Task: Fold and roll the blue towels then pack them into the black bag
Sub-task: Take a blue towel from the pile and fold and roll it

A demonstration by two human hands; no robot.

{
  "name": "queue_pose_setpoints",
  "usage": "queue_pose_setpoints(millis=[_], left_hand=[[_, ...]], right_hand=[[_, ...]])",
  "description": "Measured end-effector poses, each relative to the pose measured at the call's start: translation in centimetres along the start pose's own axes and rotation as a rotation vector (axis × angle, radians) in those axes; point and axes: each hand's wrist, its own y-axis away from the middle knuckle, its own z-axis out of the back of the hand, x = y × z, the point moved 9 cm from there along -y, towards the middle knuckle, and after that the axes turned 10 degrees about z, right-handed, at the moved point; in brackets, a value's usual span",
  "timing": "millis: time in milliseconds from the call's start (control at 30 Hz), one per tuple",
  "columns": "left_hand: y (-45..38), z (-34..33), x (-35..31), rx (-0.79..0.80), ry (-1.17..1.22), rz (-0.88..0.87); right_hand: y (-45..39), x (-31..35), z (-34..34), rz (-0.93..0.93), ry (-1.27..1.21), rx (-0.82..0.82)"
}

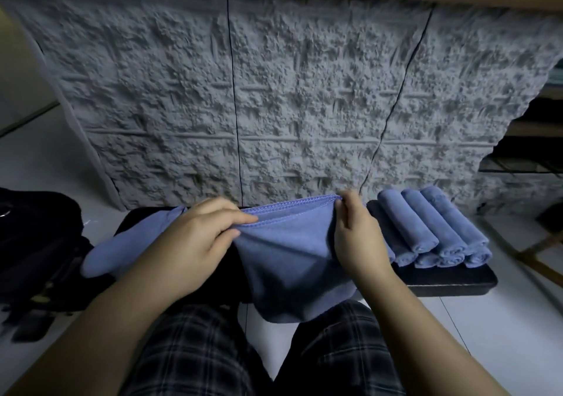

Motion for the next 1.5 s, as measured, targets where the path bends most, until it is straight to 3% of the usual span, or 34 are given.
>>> queue_pose_setpoints(millis=[200, 333, 467, 600, 700, 900, 1067, 1233, 1333, 1500], left_hand=[[-0.7, -0.7, 1.2, -0.054, -0.002, 0.029], [-0.3, -1.1, 3.3, -0.122, 0.005, 0.18], [-0.4, -2.8, 6.5, -0.027, -0.005, 0.403], [-2.0, -3.8, 8.2, 0.021, -0.028, 0.454], [-3.2, -4.3, 10.8, -0.033, 0.077, 0.569], [-6.1, -6.8, 13.8, -0.057, 0.518, 0.788], [-8.9, -5.6, 13.6, -0.171, 0.587, 0.721], [-8.7, -3.3, 12.6, -0.265, 0.339, 0.443], [-8.6, -4.0, 12.1, -0.173, 0.475, 0.385], [-7.7, -2.7, 10.6, -0.206, 0.511, 0.323]], right_hand=[[-0.6, -0.5, -1.4, 0.092, 0.079, -0.027], [-0.1, -1.6, -2.3, 0.054, -0.019, -0.011], [0.4, -2.5, -3.5, -0.045, -0.055, 0.071], [-0.6, -3.2, -4.5, -0.078, -0.081, 0.067], [-1.6, -4.6, -5.7, -0.154, -0.157, 0.06], [-4.4, -4.9, -7.1, -0.229, -0.441, 0.033], [-6.9, -3.8, -6.4, -0.154, -0.478, -0.033], [-7.6, -2.7, -4.5, 0.049, -0.183, -0.077], [-7.8, -2.7, -5.1, -0.008, -0.317, 0.006], [-7.3, -2.3, -5.2, -0.075, -0.414, 0.094]])
